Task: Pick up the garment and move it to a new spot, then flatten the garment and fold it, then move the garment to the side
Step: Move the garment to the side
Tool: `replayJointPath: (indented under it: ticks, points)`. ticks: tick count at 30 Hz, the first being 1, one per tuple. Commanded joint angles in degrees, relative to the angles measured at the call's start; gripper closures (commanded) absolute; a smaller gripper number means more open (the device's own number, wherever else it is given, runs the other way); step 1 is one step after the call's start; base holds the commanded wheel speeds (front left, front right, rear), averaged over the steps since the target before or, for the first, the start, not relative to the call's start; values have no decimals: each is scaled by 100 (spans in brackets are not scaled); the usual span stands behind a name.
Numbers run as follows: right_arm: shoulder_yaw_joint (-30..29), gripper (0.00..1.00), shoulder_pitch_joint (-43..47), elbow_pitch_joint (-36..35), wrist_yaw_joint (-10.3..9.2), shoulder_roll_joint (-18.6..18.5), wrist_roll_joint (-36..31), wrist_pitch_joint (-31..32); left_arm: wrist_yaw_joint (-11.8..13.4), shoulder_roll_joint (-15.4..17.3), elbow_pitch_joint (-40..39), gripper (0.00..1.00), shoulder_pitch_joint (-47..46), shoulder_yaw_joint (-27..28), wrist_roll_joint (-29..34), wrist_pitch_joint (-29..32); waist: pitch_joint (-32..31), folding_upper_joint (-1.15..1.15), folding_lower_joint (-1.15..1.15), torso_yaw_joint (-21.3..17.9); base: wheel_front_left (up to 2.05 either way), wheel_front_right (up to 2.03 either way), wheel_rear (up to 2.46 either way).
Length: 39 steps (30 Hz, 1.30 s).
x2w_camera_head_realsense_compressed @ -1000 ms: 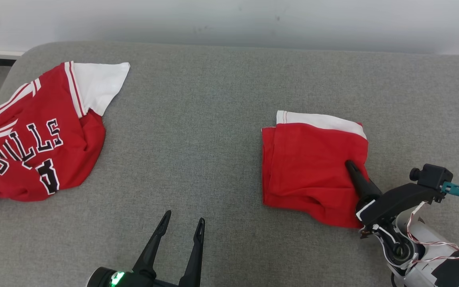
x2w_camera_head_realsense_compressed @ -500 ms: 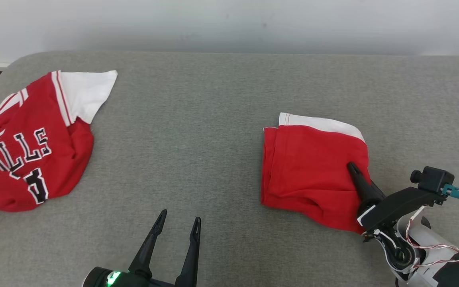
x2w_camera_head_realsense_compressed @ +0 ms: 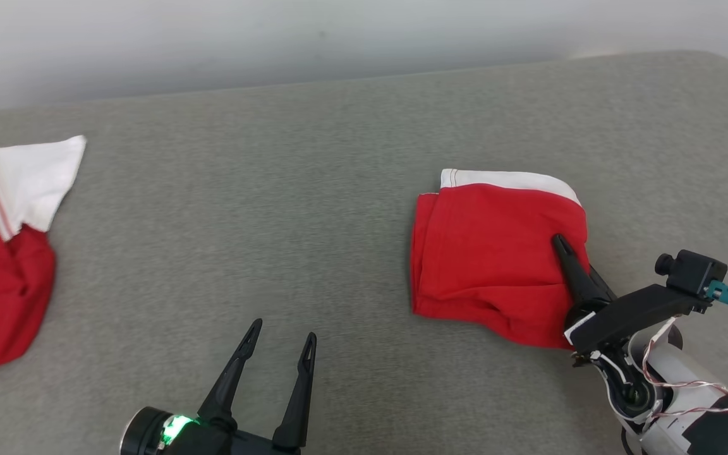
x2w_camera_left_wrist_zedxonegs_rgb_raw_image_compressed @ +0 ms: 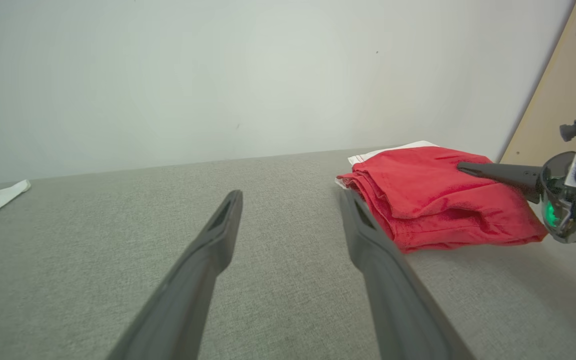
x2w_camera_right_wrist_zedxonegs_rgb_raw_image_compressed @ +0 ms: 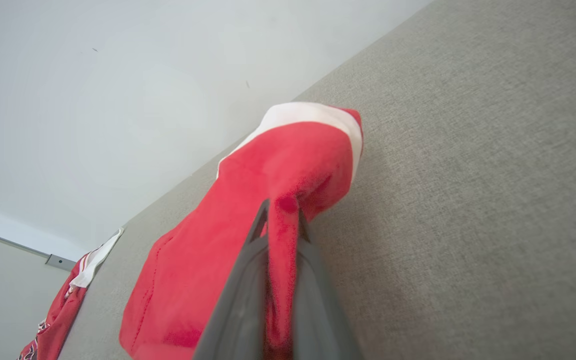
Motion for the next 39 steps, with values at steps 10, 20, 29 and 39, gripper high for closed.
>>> replayJointPath:
  ticks: [10,20,29,39]
  points:
    - [-445,100,313,-192,17,247,-381,-7,-160,142,54,0,-188,1,187,8,162,-1,0,-1226,0,0,0]
    - [-723,100,539,-326,18,483,-598,-7,-239,267,102,0,-283,-78,281,8,284,-1,0,-2063,0,0,0]
    - [-678,100,589,-337,18,656,-699,-8,-293,366,159,0,-374,-151,319,8,443,-1,0,-2646,0,0,0]
    - [-450,100,247,-324,18,621,-879,-8,-337,473,159,0,-639,-247,389,8,832,-1,0,-2782,0,0,0]
